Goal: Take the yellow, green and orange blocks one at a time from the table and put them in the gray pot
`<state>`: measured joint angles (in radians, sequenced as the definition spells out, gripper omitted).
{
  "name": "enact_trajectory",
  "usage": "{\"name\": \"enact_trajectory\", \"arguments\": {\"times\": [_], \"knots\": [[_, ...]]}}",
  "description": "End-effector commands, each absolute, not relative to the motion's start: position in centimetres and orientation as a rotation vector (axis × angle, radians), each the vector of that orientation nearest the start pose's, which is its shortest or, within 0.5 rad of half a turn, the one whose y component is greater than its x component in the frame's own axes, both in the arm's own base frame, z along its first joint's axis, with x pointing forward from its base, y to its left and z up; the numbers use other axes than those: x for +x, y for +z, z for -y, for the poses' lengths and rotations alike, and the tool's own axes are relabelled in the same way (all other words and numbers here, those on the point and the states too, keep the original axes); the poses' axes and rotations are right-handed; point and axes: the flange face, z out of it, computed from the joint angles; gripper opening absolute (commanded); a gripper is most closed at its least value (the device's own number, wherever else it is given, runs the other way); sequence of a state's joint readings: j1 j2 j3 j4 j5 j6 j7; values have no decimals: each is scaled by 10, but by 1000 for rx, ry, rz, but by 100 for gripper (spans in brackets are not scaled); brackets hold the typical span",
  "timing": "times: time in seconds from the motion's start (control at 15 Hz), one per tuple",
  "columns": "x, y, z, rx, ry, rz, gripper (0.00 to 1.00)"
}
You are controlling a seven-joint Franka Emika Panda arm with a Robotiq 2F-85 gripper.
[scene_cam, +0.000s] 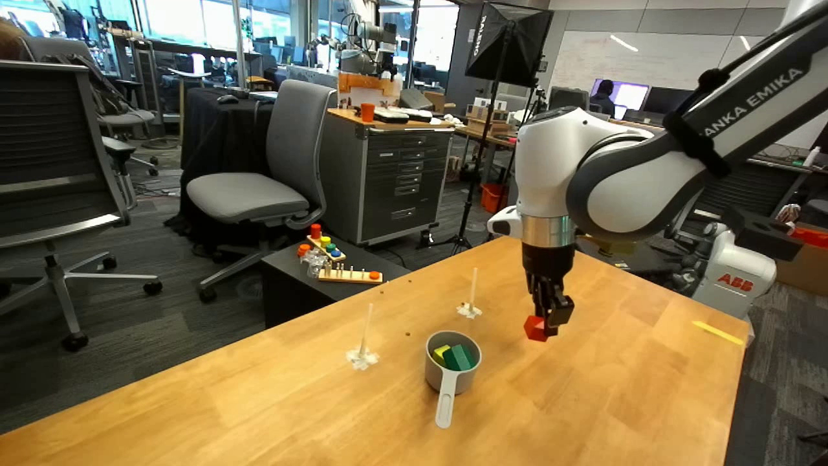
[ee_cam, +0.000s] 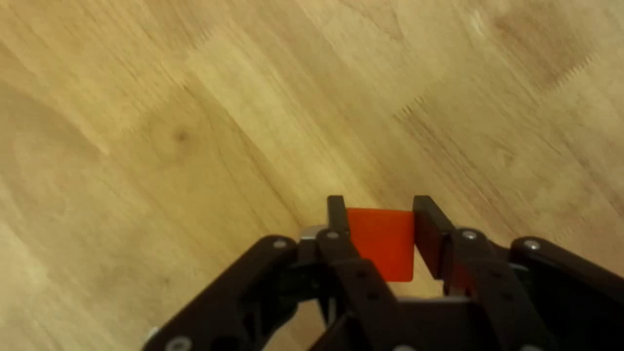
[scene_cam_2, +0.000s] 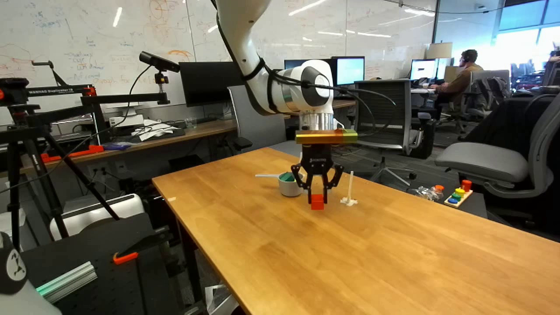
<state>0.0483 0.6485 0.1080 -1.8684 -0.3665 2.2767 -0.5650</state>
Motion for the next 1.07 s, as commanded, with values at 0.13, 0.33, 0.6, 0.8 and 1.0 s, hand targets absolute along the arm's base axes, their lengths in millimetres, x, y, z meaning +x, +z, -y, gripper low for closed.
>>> {"name": "enact_trajectory", "arguments": {"times": [0.13,0.33,0.6,0.8,1.0], "knots": [[610,187,-137,-2834,304,1645,13],[615,203,-162,-2819,243,1687,13],[622,220,-192,-2802,170,1745,13],[627,225,-207,-2792,139,1774,13],[628,226,-216,-2786,127,1789,13]]}}
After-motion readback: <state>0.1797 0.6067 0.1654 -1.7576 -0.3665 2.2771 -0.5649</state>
